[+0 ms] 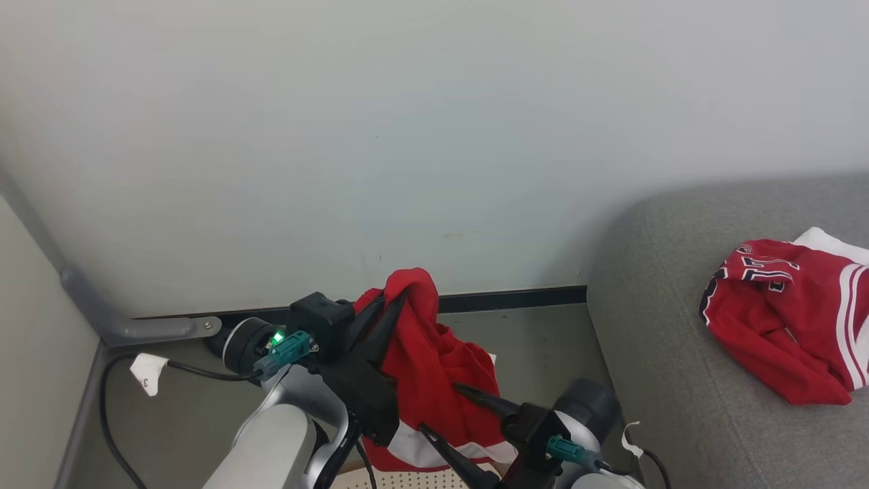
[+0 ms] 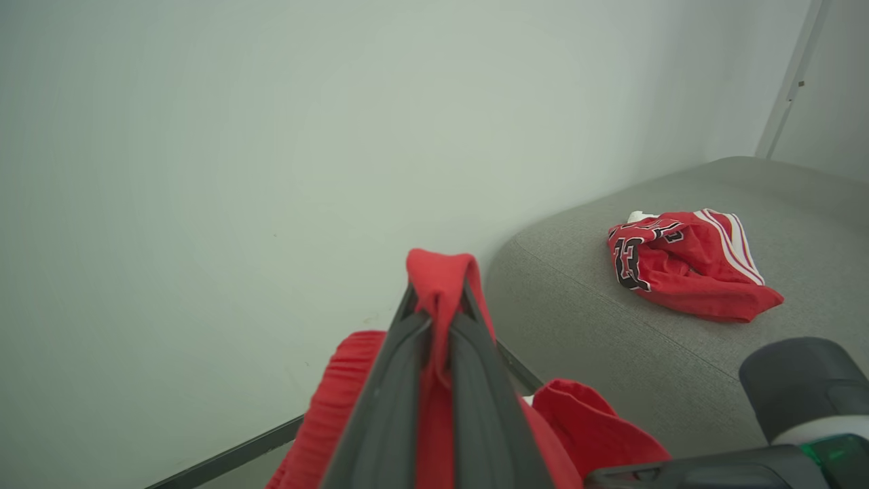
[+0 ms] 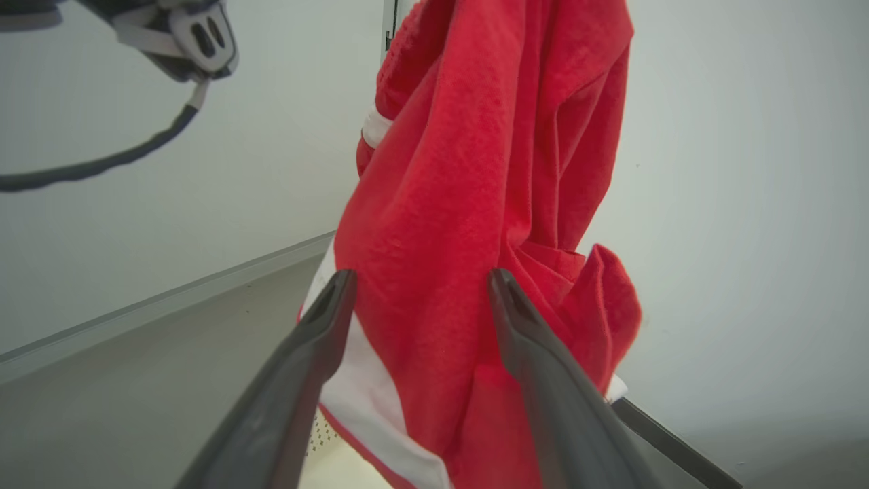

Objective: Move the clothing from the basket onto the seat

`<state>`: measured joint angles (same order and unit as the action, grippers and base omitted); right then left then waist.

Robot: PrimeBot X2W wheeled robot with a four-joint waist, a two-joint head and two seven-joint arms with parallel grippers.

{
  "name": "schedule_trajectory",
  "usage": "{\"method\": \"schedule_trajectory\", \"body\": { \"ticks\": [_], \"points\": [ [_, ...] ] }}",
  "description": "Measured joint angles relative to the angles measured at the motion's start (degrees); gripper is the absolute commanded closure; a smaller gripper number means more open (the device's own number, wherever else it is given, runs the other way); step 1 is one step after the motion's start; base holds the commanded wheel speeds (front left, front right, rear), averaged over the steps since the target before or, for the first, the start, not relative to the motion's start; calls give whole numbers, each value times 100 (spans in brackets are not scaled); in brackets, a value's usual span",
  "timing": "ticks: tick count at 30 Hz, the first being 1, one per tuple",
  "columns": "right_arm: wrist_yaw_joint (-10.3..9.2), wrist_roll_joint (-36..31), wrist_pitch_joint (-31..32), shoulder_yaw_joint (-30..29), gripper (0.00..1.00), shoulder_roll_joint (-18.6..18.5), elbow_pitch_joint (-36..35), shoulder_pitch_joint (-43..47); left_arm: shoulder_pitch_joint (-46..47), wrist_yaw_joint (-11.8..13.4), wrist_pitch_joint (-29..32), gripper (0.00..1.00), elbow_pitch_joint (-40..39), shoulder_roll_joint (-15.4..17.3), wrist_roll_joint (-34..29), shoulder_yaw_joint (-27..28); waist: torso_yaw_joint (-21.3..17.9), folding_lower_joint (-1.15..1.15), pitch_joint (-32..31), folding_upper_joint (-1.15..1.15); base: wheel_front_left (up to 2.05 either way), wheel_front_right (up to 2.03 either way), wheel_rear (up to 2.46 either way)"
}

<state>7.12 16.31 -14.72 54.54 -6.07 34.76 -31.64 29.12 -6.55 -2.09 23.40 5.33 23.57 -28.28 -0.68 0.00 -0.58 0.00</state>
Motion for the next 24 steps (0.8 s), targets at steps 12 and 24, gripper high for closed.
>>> {"method": "schedule_trajectory", "body": {
  "ticks": [12,24],
  "points": [
    [1,693,0,431,0,4,570,-379,3,1,125,100,-135,-40,0,-92,104,0,21,0,0,0,0],
    [1,1300,0,1372,96,146,829,-979,41,7,182,100,-152,-116,0,-215,237,0,60,0,0,0,0]
  ]
}}
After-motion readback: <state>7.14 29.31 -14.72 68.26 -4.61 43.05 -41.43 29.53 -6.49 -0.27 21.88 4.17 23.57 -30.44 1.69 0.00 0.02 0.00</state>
